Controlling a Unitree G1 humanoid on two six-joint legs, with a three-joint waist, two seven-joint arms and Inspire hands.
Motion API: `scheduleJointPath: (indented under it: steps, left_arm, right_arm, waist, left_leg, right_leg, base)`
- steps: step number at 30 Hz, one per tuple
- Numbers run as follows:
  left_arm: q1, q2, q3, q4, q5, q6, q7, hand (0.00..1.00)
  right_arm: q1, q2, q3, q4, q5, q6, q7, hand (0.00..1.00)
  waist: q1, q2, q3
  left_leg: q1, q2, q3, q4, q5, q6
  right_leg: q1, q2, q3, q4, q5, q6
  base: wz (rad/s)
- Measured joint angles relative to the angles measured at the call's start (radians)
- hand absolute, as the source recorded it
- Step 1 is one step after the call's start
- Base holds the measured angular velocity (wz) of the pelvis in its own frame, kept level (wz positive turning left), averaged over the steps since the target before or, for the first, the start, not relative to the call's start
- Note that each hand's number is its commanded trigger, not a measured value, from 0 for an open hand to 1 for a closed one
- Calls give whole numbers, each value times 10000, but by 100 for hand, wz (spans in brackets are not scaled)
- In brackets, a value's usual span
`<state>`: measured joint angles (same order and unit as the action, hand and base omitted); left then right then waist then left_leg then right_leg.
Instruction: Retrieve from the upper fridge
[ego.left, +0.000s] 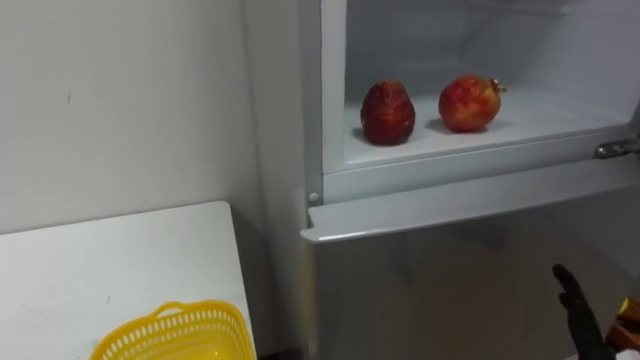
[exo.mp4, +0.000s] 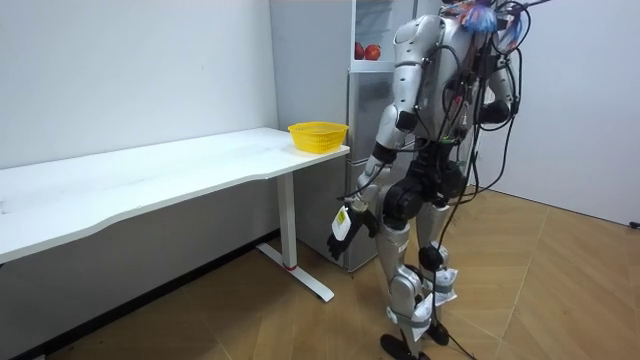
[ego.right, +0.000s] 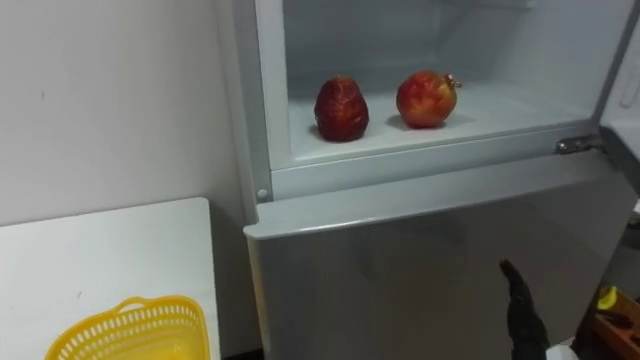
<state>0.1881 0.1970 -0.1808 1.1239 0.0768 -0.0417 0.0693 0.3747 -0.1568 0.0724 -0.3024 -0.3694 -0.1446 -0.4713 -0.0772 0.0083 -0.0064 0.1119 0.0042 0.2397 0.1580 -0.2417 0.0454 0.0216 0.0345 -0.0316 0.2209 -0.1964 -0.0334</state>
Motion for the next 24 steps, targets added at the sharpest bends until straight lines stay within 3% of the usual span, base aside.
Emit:
scheduleJointPath:
  steps: [10, 12, 16, 18, 24]
  left_arm:
    - [-76, 116, 18, 404, 150, 6, -435, 0]
    - [-81, 120, 66, 414, 153, 35, -442, 0]
    - [-177, 174, 220, 448, 144, 137, -607, 0]
    - [-165, 208, 248, 443, 148, 141, -633, 0]
    - [-212, 317, 420, 435, 140, 200, -583, 0]
  right_arm:
    - [-923, -433, 138, -779, -1098, -207, -640, 0]
    - [-930, -440, 136, -1096, -1159, -211, -800, 0]
    - [-1412, -887, -70, -1417, -1147, -302, -1093, 0]
    - [-1759, -1083, -214, -1541, -1146, -304, -1218, 0]
    - [-2245, -1201, -277, -1613, -1496, -414, -1742, 0]
  waist:
    - [112, -137, 46]
    - [229, -98, 25]
    - [311, -246, 55]
    - [338, -326, 25]
    - [430, -557, -9]
  left_leg:
    - [31, 15, -39, -71, 0, 0]
    - [21, 19, -57, -71, -2, -2]
    - [5, 5, -256, -71, -3, -3]
    - [-5, 4, -310, -70, -2, -3]
    - [27, 0, -510, -33, 2, -7]
  right_leg:
    - [65, 24, -32, 41, 40, -15]
    - [68, 19, -78, 26, 41, -15]
    - [128, -14, -289, -11, 41, -15]
    - [152, -22, -368, -31, 41, -15]
    - [323, -44, -573, -178, 43, -16]
  base:
    - [0]
    - [3]
    - [13]
    - [10]
    - [10]
